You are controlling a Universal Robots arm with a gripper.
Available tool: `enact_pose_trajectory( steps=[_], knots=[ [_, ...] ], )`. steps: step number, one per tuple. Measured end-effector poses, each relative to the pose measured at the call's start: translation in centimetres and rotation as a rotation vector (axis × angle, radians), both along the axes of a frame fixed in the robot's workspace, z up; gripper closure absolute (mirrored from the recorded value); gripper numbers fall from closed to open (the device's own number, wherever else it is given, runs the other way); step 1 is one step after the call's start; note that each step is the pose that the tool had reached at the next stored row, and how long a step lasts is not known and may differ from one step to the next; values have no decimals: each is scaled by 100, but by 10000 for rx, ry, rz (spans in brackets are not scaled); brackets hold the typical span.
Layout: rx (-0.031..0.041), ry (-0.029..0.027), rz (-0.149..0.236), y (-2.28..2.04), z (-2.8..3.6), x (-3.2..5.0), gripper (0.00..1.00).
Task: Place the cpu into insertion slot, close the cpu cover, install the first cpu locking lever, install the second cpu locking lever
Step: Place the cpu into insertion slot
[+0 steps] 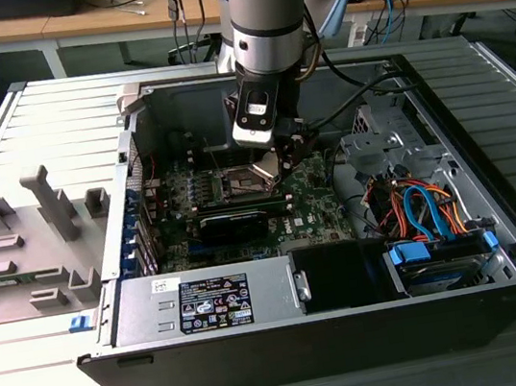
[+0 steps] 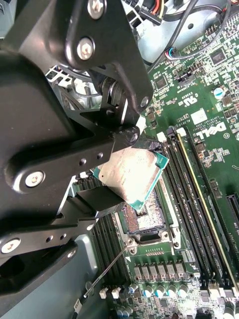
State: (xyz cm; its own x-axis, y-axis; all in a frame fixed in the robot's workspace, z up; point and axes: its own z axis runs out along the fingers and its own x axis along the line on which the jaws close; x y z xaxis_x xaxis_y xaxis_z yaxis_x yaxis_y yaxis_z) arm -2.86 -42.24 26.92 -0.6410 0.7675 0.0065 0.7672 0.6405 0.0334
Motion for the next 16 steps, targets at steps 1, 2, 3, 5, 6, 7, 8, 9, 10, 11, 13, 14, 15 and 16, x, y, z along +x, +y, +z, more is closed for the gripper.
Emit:
enact_pose_trajectory(
  steps=[1, 2, 3, 5, 6, 7, 8, 9, 10, 11, 13, 14, 15, 16],
  knots=[
    [0, 0, -5, 0, 0, 0, 45],
    [-1, 0, -10, 0, 0, 0, 45],
    [0, -1, -15, 0, 0, 0, 45],
    [0, 0, -27, 0, 0, 0, 45],
    [-1, 0, -32, 0, 0, 0, 45],
    [0, 0, -36, 0, 0, 0, 45],
    [0, 0, -50, 0, 0, 0, 45],
    [0, 0, -64, 0, 0, 0, 45],
    [0, 0, -68, 0, 0, 0, 45],
    [0, 0, -72, 0, 0, 0, 45],
    [0, 0, -84, 0, 0, 0, 45],
    [0, 0, -90, 0, 0, 0, 45],
    [0, 0, -94, 0, 0, 0, 45],
    [0, 0, -105, 0, 0, 0, 45]
  ],
)
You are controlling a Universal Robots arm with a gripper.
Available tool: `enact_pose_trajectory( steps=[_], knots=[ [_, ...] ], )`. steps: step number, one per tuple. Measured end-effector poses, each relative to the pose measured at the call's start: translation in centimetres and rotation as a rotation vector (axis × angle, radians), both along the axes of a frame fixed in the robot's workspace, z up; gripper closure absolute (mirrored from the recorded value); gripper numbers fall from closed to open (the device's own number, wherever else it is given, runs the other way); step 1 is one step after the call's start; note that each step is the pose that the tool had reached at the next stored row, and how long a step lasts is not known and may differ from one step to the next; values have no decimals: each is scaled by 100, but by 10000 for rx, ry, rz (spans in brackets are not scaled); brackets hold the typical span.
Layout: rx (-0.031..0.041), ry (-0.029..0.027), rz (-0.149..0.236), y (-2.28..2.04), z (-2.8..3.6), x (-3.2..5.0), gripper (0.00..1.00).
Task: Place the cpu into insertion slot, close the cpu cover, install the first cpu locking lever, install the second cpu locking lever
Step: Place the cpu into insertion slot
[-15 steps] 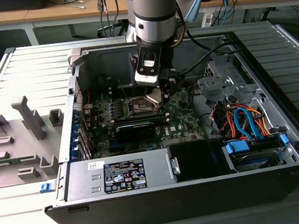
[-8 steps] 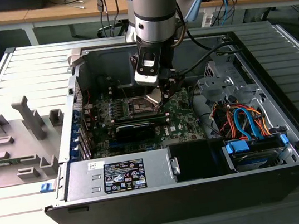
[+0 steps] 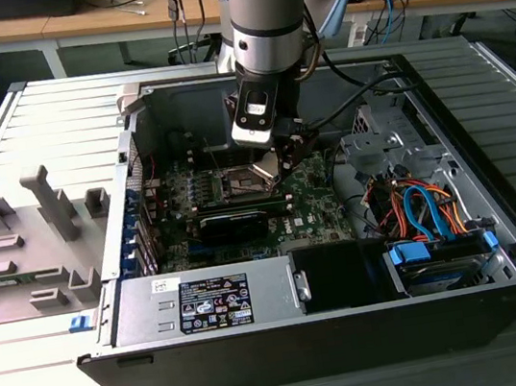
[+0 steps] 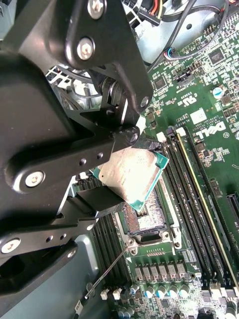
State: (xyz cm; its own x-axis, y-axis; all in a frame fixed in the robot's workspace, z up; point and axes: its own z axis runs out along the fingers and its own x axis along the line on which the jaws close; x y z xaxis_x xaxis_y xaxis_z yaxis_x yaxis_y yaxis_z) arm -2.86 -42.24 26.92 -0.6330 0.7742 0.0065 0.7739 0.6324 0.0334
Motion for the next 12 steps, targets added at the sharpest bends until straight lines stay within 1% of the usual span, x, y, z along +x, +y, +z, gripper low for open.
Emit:
enact_pose_trajectory(
  steps=[12],
  knots=[
    [0, 0, -88, 0, 0, 0, 45]
  ],
)
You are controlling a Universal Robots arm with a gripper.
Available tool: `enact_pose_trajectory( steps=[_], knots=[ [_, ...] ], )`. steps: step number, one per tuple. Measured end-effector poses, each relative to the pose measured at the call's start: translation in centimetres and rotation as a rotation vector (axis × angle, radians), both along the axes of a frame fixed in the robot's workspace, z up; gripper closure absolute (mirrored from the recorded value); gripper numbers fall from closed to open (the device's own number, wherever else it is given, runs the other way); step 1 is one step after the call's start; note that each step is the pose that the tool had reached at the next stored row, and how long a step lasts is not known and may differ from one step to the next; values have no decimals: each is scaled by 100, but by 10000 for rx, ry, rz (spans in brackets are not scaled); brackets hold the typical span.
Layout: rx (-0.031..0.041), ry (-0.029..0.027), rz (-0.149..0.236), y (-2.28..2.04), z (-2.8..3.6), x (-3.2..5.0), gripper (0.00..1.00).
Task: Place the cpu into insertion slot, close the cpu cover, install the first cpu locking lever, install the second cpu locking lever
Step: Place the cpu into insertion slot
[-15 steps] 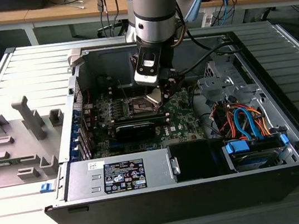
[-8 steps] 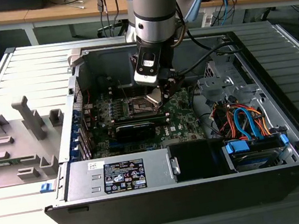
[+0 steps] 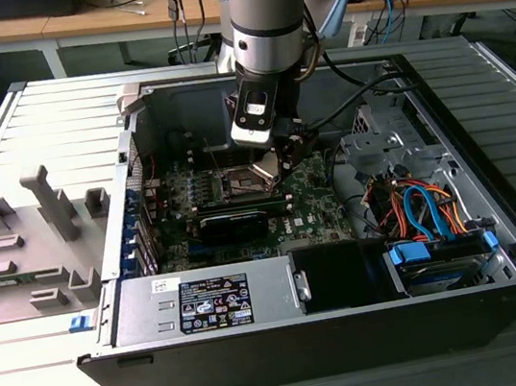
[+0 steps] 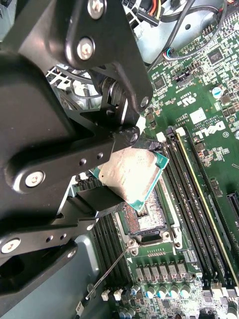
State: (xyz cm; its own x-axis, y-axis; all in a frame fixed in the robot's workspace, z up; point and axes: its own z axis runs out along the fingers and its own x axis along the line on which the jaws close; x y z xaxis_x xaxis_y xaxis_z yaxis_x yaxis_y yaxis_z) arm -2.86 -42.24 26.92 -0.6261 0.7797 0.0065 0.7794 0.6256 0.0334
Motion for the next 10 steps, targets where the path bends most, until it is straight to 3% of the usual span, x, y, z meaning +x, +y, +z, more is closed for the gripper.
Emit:
enact_pose_trajectory(
  steps=[10],
  knots=[
    [0, 0, -42, 0, 0, 0, 45]
  ],
)
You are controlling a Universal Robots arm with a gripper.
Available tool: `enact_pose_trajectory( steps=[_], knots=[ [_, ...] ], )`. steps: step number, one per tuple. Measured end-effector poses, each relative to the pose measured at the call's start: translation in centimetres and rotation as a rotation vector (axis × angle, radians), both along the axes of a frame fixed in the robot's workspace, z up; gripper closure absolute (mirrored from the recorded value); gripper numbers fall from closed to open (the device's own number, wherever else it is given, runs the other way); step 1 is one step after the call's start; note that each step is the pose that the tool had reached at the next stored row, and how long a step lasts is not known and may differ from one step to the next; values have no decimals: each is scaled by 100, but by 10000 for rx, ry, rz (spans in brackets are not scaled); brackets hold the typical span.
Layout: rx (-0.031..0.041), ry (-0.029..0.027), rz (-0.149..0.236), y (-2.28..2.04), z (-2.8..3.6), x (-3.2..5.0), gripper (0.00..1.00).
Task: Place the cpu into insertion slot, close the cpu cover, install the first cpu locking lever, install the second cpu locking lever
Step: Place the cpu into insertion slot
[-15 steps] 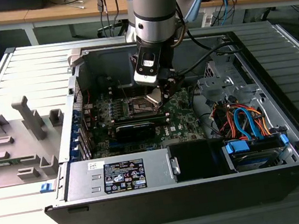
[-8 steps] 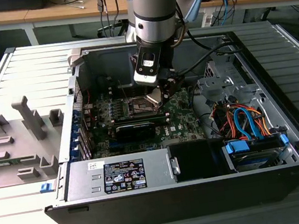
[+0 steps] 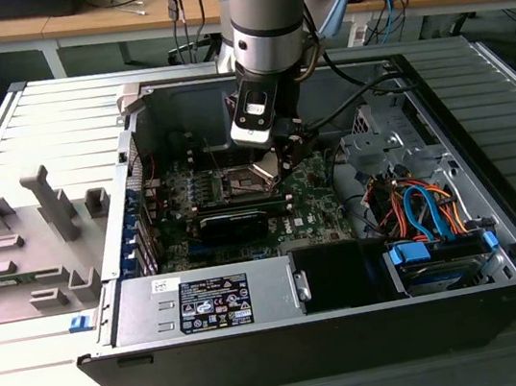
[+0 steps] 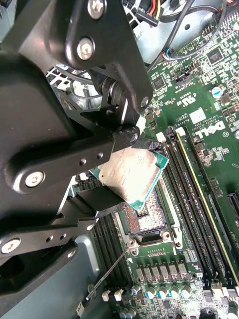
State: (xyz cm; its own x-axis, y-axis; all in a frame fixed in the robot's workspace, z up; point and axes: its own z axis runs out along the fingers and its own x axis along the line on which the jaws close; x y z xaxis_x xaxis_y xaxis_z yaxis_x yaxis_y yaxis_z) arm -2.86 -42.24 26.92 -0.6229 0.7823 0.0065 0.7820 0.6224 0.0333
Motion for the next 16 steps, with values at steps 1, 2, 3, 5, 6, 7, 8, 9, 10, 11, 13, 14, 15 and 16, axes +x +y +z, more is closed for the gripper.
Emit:
enact_pose_trajectory(
  steps=[1, 2, 3, 5, 6, 7, 8, 9, 10, 11, 13, 14, 15, 16],
  knots=[
    [1, -1, -4, 0, 0, 0, 45],
    [0, -1, -10, 0, 0, 0, 45],
    [0, -1, -16, 0, 0, 0, 45],
    [0, 0, -24, 0, 0, 0, 45],
    [0, 0, -34, 0, 0, 0, 45],
    [0, 0, -40, 0, 0, 0, 45],
    [1, -1, -43, 0, 0, 0, 45],
    [1, 0, -46, 0, 0, 0, 45],
    [0, 0, -51, 0, 0, 0, 45],
    [1, -1, -54, 0, 0, 0, 45],
    [0, 0, -61, 0, 0, 0, 45],
    [0, -1, -66, 0, 0, 0, 45],
    [0, 0, -71, 0, 0, 0, 45],
    [0, 0, -75, 0, 0, 0, 45]
  ],
)
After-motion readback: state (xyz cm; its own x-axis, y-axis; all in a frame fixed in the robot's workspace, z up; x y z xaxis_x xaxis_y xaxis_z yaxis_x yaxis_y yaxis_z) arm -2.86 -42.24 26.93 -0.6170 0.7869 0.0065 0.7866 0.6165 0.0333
